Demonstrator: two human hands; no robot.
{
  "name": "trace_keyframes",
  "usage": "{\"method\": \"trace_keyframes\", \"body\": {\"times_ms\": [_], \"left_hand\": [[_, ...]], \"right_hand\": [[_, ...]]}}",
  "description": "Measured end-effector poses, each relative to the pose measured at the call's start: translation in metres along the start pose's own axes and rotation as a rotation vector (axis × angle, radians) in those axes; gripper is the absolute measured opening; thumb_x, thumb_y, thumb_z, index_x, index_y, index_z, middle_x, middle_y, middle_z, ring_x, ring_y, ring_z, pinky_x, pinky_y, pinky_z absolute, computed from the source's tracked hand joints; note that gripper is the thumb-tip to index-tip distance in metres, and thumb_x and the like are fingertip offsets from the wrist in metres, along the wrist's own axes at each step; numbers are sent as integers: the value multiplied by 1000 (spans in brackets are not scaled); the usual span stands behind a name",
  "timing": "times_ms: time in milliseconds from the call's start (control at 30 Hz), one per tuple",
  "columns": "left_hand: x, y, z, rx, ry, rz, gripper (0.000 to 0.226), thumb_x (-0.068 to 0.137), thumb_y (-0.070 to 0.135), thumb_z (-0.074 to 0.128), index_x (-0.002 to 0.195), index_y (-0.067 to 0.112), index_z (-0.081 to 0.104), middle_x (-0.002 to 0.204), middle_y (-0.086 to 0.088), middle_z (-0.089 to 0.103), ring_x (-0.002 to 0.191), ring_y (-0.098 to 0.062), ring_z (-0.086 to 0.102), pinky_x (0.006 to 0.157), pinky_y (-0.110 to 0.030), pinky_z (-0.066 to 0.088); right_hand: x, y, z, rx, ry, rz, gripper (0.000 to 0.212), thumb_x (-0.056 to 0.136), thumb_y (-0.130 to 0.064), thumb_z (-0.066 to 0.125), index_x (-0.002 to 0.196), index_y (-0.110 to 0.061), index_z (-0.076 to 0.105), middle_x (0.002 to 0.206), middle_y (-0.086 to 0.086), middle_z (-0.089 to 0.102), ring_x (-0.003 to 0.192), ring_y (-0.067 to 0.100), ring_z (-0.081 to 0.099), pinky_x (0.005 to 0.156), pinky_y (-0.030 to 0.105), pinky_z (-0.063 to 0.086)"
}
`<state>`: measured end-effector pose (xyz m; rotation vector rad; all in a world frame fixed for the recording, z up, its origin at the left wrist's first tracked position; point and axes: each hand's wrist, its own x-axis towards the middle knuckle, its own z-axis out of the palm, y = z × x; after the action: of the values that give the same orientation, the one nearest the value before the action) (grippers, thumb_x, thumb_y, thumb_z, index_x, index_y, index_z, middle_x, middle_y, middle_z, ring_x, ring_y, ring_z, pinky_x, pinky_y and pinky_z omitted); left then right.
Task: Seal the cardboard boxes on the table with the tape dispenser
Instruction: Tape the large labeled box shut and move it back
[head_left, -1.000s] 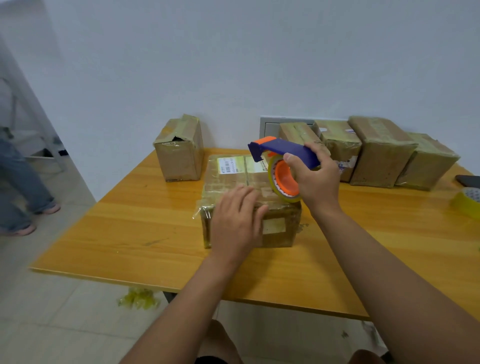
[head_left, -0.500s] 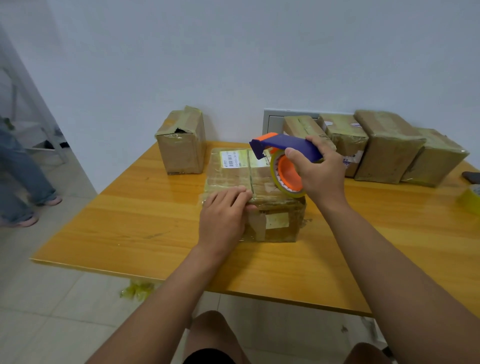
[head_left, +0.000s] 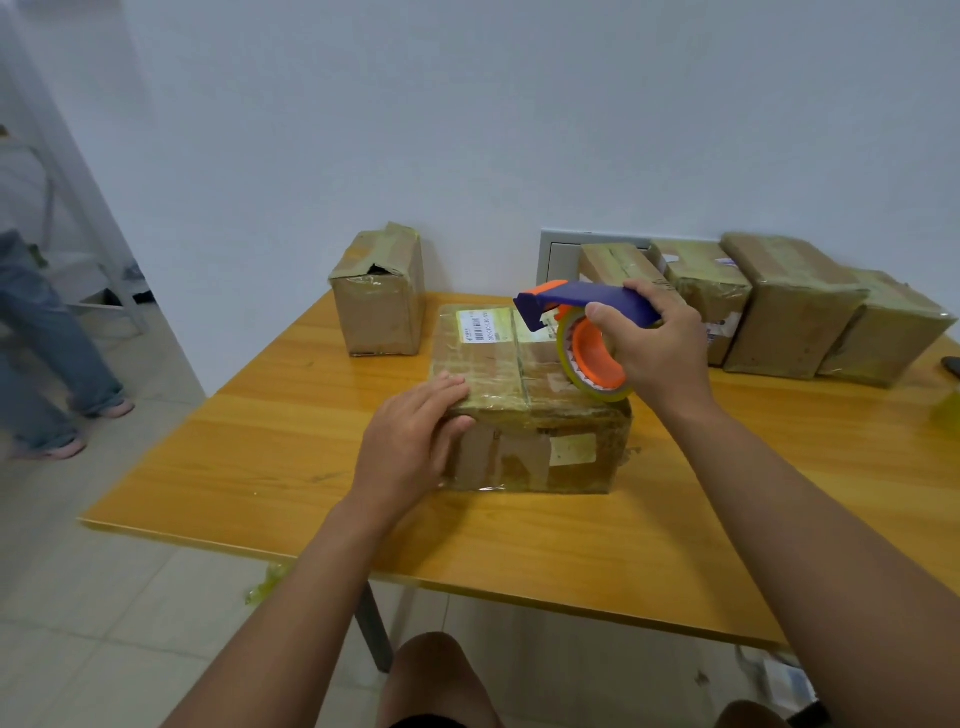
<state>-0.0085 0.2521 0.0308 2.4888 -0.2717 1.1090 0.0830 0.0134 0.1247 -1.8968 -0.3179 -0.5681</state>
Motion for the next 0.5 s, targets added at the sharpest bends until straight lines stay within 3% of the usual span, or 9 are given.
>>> {"method": "trace_keyframes", "body": {"times_ms": [167, 267, 333, 400, 500], "left_hand": [[1, 5, 3, -68, 2, -75, 36, 92, 38, 56, 119, 18, 67, 125, 5, 65, 122, -13, 55, 95, -37, 47], [-4, -4, -2, -192, -22, -141, 39, 92, 39, 61, 126, 21, 62, 133, 14, 55, 131, -1, 43, 105, -30, 38], [-3, -5, -3, -218, 1, -174, 33, 90, 28, 68, 121, 19, 65, 129, 17, 54, 127, 3, 41, 105, -29, 39], [0, -4, -3, -184, 17, -168, 27, 88, 22, 71, 114, 17, 68, 122, 17, 56, 120, -1, 47, 100, -34, 43], [2, -3, -3, -125, 22, -164, 27, 86, 30, 67, 110, 19, 69, 119, 18, 59, 111, -9, 54, 92, -38, 47]], "right_hand": [[-1, 0, 0, 11, 0, 7, 48, 85, -36, 74, 127, -16, 61, 109, -4, 59, 92, 12, 56, 73, 14, 44], [-2, -2, -1, 25, 1, 10, 43, 85, -35, 74, 123, -18, 62, 103, -8, 58, 85, 4, 56, 75, 18, 46], [-3, -3, -2, 16, 3, 7, 43, 85, -35, 74, 123, -18, 62, 102, -8, 58, 84, 1, 55, 73, 15, 44], [-2, -4, -2, 0, 6, 11, 44, 85, -35, 73, 124, -17, 61, 104, -7, 57, 85, 4, 55, 72, 12, 42], [0, -9, 0, -38, 4, 17, 50, 85, -39, 72, 128, -16, 60, 111, -5, 58, 95, 11, 54, 75, 15, 42]]}}
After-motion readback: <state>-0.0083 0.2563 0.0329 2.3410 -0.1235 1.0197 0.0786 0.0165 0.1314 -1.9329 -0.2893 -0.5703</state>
